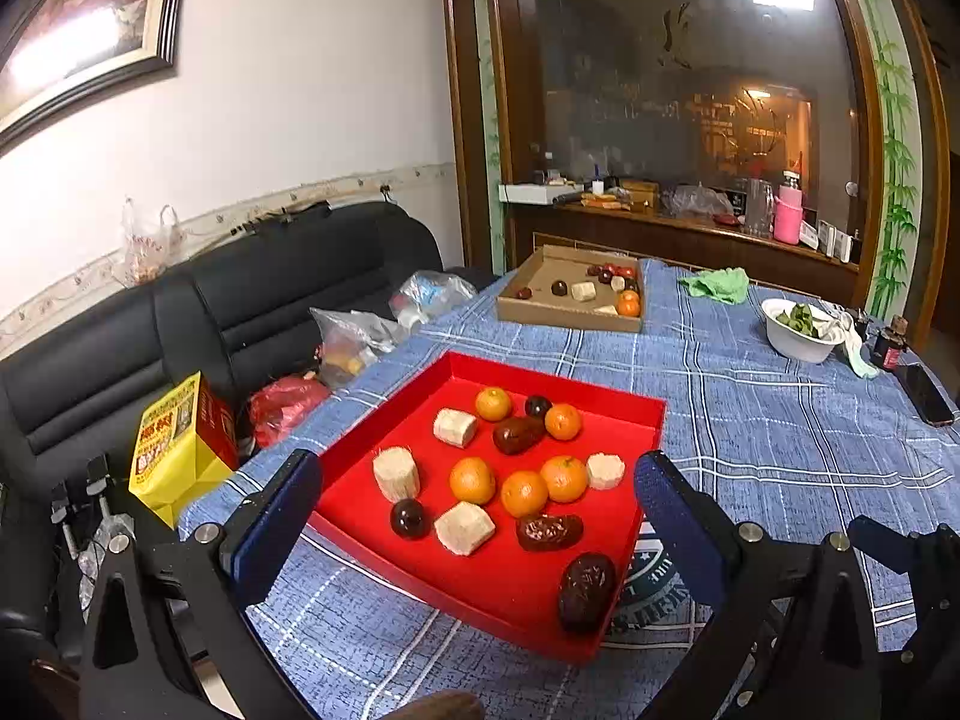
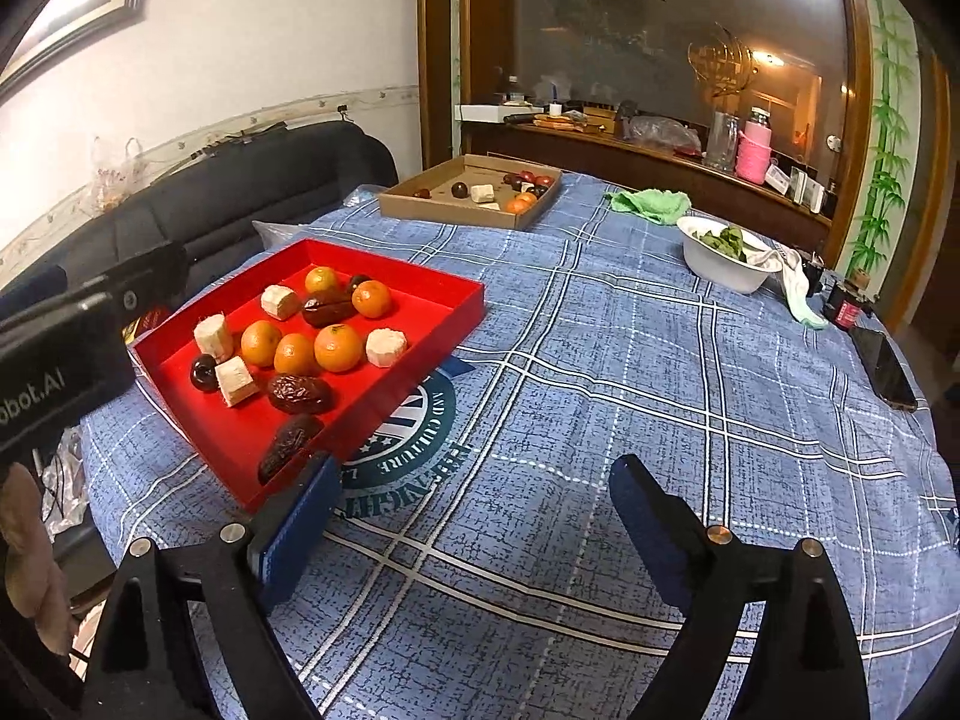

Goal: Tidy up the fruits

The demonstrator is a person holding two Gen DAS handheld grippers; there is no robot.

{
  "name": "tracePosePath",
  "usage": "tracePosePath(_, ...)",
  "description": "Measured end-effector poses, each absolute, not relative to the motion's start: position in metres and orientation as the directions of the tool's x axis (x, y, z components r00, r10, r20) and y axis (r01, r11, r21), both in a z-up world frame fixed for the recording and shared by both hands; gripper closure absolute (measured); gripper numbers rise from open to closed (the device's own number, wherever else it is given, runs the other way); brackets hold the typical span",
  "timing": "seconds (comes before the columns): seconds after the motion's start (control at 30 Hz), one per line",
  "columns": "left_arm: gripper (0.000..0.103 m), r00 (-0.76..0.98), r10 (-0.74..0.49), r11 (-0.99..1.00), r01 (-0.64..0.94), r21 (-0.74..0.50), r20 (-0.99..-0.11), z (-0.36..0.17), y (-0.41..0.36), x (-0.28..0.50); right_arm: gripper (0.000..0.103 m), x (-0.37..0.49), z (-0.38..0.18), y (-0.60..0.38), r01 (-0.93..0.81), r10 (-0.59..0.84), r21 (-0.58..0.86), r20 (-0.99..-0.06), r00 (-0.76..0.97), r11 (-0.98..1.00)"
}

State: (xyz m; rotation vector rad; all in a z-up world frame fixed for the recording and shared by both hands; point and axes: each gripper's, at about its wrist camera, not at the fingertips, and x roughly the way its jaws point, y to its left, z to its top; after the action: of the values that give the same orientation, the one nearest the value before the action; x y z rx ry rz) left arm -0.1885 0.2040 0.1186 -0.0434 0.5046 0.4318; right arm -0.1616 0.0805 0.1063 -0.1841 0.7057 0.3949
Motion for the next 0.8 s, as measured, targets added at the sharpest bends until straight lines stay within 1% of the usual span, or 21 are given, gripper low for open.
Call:
tracePosePath(0.2,0.000,0.776,0.378,0.910,-0.412,0.049,-0.504,0.113,0.210,-0.185,0.009,-0.162,0.105,0.085,-0.424,0.294,-0.034,-0.670,0.682,0.905)
tracePosePath(0.37,0.000,0.778,0.392,0.909,-0.411,0.075,-0.492,0.112,0.208,-0.184,0.009,-0.162,0.103,0.090,-0.432,0.294,-0.039,-0.678,0.674,0.901)
tracePosePath(0.57,0.000,0.780,0.395,0.907,-0.413,0.075,-0.486,0.114,0.210,-0.175,0.009,-0.156,0.106,0.100,-0.453,0.298,-0.055,-0.681,0.668,0.890)
tracePosePath(0.67,0.000,0.792,0.374,0.916,-0.397,0.058,-0.483,0.117,0.212,-0.168,0.009,-0.153,0.109,0.104,-0.456,0.299,-0.058,-0.681,0.669,0.888)
tracePosePath(0.8,0.000,0.808,0.312,0.937,-0.350,0.018,-0.501,0.120,0.212,-0.157,0.009,-0.150,0.113,0.104,-0.446,0.295,-0.057,-0.674,0.677,0.893)
